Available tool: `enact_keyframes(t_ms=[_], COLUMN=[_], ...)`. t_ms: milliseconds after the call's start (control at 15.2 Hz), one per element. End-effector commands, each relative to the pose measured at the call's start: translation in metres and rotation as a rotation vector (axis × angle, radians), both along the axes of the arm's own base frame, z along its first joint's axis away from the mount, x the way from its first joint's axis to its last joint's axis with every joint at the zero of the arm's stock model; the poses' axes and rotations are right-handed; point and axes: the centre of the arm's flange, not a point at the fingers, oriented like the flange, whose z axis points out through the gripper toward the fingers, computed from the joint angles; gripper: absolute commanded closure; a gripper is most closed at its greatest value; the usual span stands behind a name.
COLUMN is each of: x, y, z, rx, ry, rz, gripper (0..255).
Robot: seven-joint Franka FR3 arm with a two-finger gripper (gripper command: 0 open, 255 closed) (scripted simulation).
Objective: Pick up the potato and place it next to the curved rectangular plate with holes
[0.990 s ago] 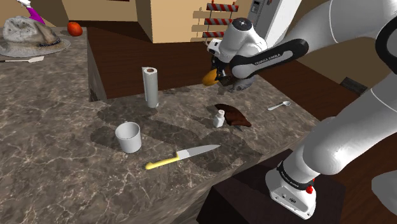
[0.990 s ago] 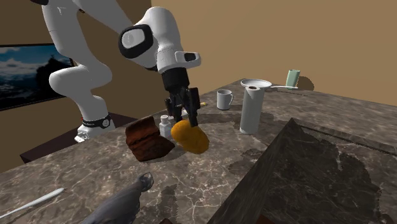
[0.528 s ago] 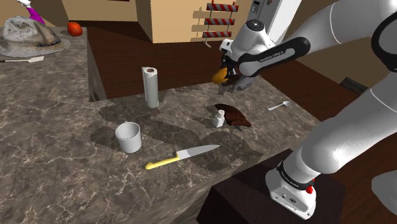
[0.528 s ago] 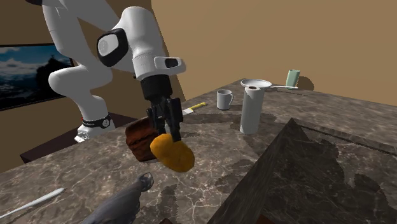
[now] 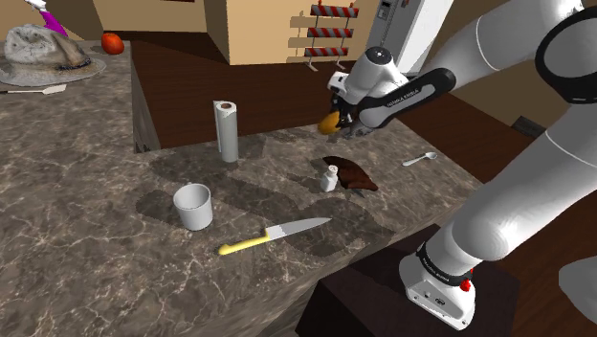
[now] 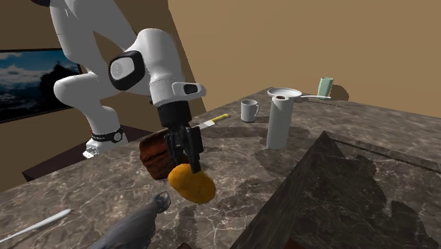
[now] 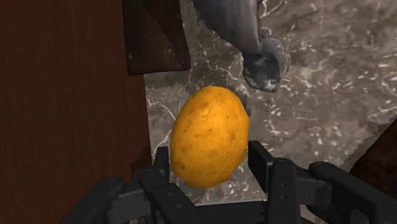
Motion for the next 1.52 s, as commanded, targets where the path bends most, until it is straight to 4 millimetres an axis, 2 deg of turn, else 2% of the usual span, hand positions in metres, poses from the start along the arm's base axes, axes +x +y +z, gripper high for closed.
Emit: enact_keyframes(t_ms=[0,858,1386,1452], x=[0.001,0.001,0.001,0.001], y=[0.0,0.0,0.0,0.0], z=[-0.011,-0.08,-0.08,-0.079], rx=[0.0,0.0,0.0,0.0], ry=[-0.001,-0.001,-0.001,-0.001], rz=[0.0,0.0,0.0,0.0], gripper=[255,255,255,0])
